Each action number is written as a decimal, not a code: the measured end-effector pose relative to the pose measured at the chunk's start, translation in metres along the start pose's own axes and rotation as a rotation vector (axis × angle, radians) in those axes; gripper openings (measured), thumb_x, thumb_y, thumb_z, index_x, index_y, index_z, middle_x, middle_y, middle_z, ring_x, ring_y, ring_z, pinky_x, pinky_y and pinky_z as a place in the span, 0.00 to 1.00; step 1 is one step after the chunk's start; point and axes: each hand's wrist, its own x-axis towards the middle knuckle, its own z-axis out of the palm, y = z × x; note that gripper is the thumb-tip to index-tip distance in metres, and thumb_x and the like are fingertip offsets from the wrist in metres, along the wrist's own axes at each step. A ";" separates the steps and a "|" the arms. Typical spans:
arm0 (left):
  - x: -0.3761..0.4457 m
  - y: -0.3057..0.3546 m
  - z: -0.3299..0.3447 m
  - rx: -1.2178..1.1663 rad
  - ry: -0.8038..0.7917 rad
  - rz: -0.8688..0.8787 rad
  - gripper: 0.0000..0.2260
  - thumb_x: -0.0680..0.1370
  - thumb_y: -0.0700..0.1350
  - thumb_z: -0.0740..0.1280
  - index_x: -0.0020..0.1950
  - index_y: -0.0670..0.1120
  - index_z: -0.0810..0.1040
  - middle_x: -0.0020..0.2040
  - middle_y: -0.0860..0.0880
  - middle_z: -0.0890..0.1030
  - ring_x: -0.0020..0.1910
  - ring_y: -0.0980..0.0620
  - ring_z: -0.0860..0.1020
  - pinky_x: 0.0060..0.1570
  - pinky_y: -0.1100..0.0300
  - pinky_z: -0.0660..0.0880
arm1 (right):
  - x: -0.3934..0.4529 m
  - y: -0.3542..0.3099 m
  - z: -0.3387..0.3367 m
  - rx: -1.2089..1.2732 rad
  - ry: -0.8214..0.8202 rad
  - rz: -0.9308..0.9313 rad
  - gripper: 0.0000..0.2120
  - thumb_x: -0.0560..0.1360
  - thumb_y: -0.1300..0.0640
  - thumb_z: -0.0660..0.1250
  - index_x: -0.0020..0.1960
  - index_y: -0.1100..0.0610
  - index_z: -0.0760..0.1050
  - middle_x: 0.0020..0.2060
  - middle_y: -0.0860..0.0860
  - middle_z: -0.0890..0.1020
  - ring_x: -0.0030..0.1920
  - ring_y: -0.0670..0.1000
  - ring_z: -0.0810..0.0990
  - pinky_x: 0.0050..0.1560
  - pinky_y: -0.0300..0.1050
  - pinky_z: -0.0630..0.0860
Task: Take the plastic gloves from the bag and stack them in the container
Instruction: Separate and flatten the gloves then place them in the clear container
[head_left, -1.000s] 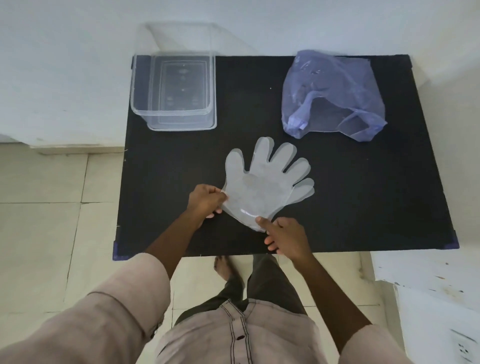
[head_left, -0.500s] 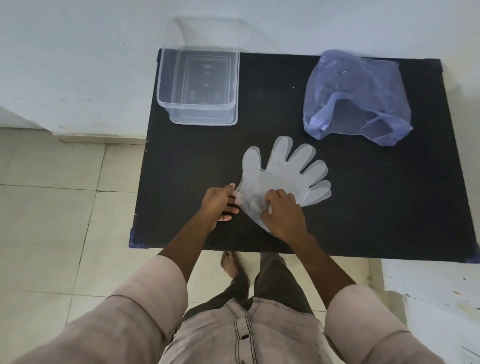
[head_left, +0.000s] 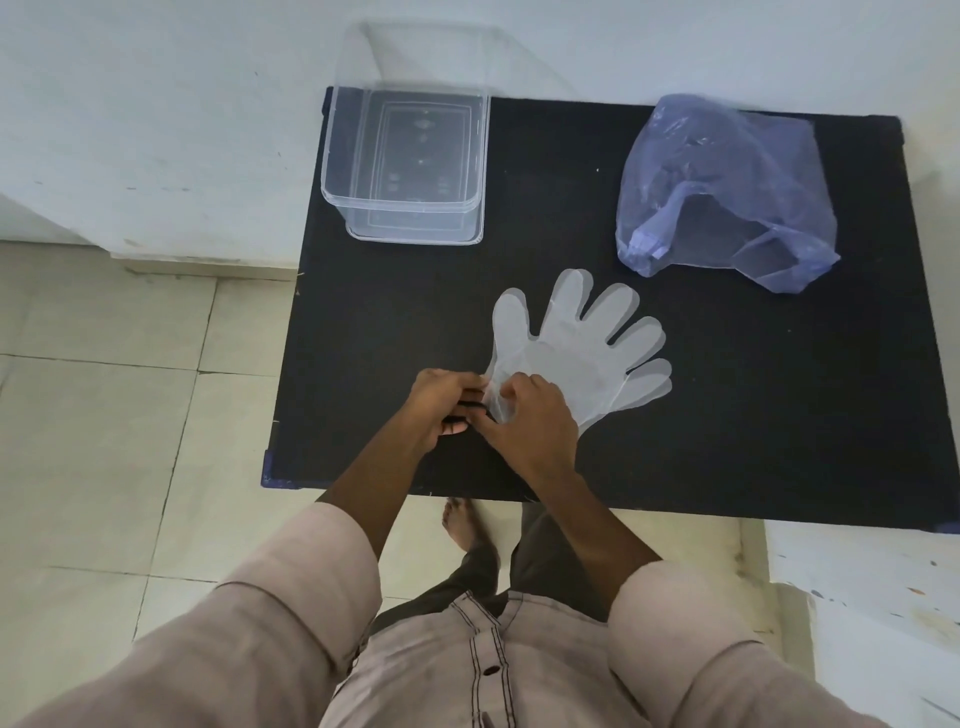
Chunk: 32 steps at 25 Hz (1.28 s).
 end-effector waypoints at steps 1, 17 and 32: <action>0.000 0.000 0.000 0.001 -0.002 -0.001 0.08 0.76 0.43 0.68 0.51 0.41 0.84 0.40 0.49 0.84 0.40 0.51 0.81 0.47 0.54 0.76 | 0.000 -0.001 0.000 0.031 0.025 0.032 0.23 0.71 0.37 0.67 0.55 0.53 0.75 0.50 0.51 0.81 0.50 0.49 0.77 0.51 0.43 0.75; 0.005 -0.004 0.001 0.061 0.095 0.064 0.07 0.76 0.45 0.69 0.49 0.44 0.83 0.44 0.46 0.86 0.41 0.51 0.82 0.44 0.54 0.75 | 0.013 0.018 -0.013 0.669 0.199 0.382 0.04 0.79 0.56 0.62 0.48 0.56 0.74 0.50 0.54 0.81 0.49 0.50 0.79 0.60 0.47 0.77; -0.022 -0.034 0.011 1.233 0.070 0.939 0.14 0.79 0.46 0.63 0.64 0.50 0.77 0.67 0.48 0.74 0.68 0.46 0.70 0.67 0.51 0.65 | 0.025 0.030 -0.031 0.653 -0.086 0.496 0.15 0.68 0.47 0.74 0.42 0.59 0.78 0.38 0.56 0.84 0.41 0.56 0.83 0.47 0.51 0.81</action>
